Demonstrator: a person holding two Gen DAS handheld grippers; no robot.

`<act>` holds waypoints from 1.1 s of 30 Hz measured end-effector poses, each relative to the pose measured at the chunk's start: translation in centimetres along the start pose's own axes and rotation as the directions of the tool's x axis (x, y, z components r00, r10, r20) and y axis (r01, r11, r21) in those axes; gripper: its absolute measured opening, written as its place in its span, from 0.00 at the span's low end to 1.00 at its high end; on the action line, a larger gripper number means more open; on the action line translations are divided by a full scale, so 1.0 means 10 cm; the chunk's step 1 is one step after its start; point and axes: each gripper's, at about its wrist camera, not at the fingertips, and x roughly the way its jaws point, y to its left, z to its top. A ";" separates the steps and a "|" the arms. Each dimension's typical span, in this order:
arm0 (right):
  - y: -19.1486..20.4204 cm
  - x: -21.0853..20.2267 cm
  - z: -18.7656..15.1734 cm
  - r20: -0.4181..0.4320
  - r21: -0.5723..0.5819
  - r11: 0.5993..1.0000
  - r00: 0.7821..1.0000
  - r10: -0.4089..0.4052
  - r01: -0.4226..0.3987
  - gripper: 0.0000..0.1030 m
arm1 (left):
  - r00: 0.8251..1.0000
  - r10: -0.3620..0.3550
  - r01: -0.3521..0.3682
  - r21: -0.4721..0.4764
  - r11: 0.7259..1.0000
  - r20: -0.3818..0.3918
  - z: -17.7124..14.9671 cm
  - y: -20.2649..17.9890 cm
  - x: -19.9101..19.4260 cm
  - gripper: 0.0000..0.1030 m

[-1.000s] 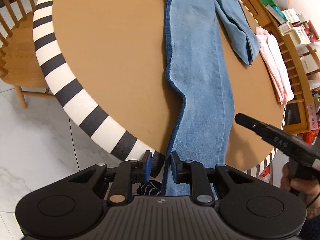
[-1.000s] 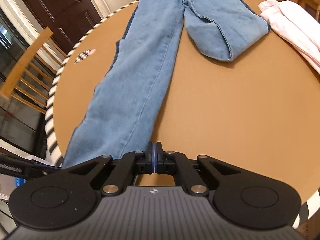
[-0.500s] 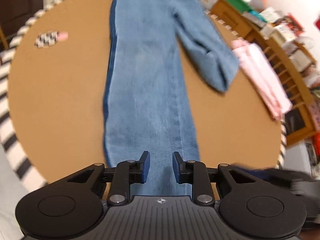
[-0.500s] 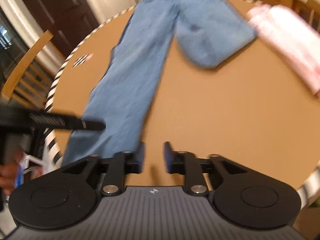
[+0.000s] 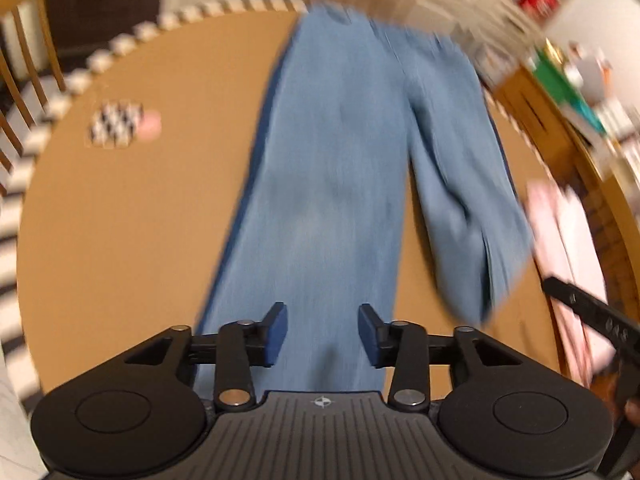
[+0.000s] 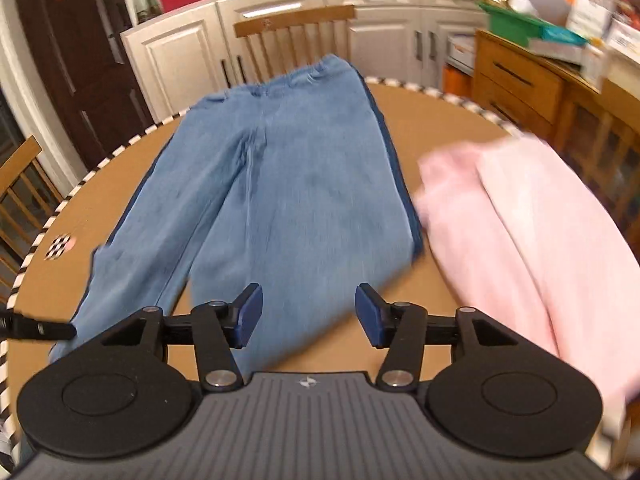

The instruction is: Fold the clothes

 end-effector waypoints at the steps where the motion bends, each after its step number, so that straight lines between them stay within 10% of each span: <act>1: -0.04 0.14 0.09 -0.013 0.002 1.000 1.000 -0.002 0.002 0.52 | 1.000 0.018 -0.018 -0.021 1.000 0.004 0.11 -0.03 0.11 0.43; 6: -0.18 0.71 0.37 -0.042 0.008 1.000 0.999 0.011 -0.010 0.61 | 0.991 0.128 -0.127 -0.029 0.991 0.039 0.44 -0.25 0.59 0.40; 16: -0.01 1.28 0.47 -0.103 -0.212 0.977 0.995 -0.009 -0.013 0.28 | 0.950 0.302 -0.308 0.074 0.948 0.084 0.71 -0.68 1.01 0.50; 27: -0.14 1.68 1.07 -0.108 -0.139 0.986 0.991 0.078 -0.093 0.25 | 0.955 0.296 -0.296 0.025 0.955 0.010 1.22 -0.70 1.26 0.51; 31: -0.54 1.68 1.68 0.086 -0.012 0.990 0.986 0.140 -0.140 0.65 | 0.981 0.195 -0.193 -0.091 0.977 0.005 1.30 -0.49 0.97 0.50; 33: -0.74 1.90 2.04 0.121 0.013 0.995 0.988 0.101 -0.103 0.61 | 0.985 0.158 -0.149 -0.123 0.981 0.066 1.41 -0.41 0.84 0.51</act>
